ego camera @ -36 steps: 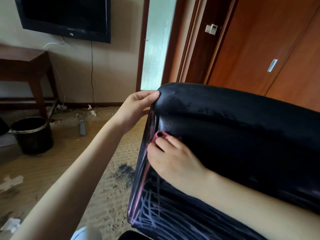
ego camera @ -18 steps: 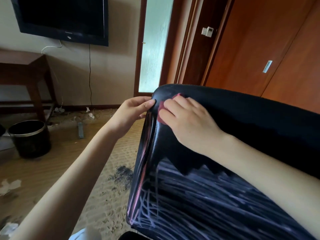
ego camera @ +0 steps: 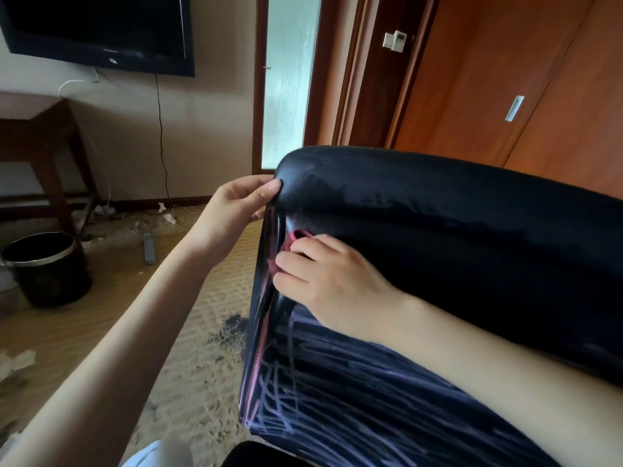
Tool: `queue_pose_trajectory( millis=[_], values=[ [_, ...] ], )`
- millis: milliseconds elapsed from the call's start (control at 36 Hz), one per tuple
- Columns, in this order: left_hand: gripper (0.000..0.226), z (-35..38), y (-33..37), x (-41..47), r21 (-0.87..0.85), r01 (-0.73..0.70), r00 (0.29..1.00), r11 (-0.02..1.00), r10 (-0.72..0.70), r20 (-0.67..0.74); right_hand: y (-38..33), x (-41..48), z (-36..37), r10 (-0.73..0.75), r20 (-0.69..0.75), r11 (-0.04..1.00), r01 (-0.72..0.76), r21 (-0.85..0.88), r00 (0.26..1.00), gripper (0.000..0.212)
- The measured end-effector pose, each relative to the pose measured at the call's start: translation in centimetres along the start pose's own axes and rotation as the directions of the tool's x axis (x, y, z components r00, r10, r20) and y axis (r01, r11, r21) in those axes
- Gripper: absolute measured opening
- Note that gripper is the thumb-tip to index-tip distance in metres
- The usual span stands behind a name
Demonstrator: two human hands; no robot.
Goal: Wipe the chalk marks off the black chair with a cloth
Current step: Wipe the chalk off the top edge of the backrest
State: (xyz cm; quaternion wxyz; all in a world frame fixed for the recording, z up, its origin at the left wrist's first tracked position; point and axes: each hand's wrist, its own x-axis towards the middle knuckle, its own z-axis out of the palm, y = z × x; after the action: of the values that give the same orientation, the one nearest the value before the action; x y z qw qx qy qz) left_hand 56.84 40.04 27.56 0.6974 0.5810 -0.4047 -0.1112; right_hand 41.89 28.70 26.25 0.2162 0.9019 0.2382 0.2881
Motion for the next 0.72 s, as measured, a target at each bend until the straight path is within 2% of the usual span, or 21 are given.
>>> queue_pose_trajectory(
  millis=[139,222,250,361,472,528,583,611,667,722],
  values=[
    [0.022,-0.2,0.0,0.1,-0.001,0.017,1.000,1.000,-0.017,0.018,0.6,-3.0,-1.1,0.041,0.027,0.999,-0.041,-0.023,0.999,0.028],
    [0.046,-0.5,0.1,0.2,-0.006,0.026,0.999,1.000,-0.026,0.025,1.2,-8.1,-2.5,0.123,0.077,0.991,-0.118,-0.066,0.989,0.047],
    [0.046,-0.5,0.1,0.2,-0.010,0.023,0.999,1.000,-0.023,0.025,1.4,-10.0,-3.1,0.153,0.093,0.985,-0.145,-0.090,0.984,0.050],
    [0.020,0.1,0.3,0.0,-0.023,0.025,1.000,0.999,-0.025,0.003,1.9,-16.7,-5.3,0.264,0.150,0.950,-0.229,-0.213,0.953,0.037],
    [0.018,0.6,0.3,-0.4,0.021,0.018,0.998,1.000,-0.016,-0.063,1.7,-21.0,-7.4,0.348,0.182,0.913,-0.288,-0.290,0.919,0.037],
    [0.020,1.1,0.2,-0.8,0.139,0.002,0.987,0.990,0.020,-0.161,1.5,-22.0,-8.4,0.375,0.194,0.900,-0.306,-0.309,0.907,0.036],
    [0.031,2.1,0.1,-1.5,0.381,-0.033,0.956,0.924,0.140,-0.257,1.3,-21.9,-8.9,0.369,0.213,0.901,-0.293,-0.319,0.905,0.030],
    [0.037,2.6,0.1,-2.0,0.522,-0.064,0.933,0.851,0.236,-0.270,1.1,-21.6,-9.0,0.348,0.211,0.910,-0.275,-0.311,0.913,0.027],
    [0.046,4.2,0.4,-3.5,0.737,-0.124,0.879,0.664,0.418,-0.229,0.6,-19.6,-8.9,0.288,0.168,0.932,-0.236,-0.274,0.943,0.022],
    [0.048,5.9,1.1,-4.7,0.837,-0.213,0.841,0.505,0.530,-0.106,-0.3,-16.2,-8.3,0.196,0.071,0.955,-0.174,-0.241,0.978,0.024]
  ],
)
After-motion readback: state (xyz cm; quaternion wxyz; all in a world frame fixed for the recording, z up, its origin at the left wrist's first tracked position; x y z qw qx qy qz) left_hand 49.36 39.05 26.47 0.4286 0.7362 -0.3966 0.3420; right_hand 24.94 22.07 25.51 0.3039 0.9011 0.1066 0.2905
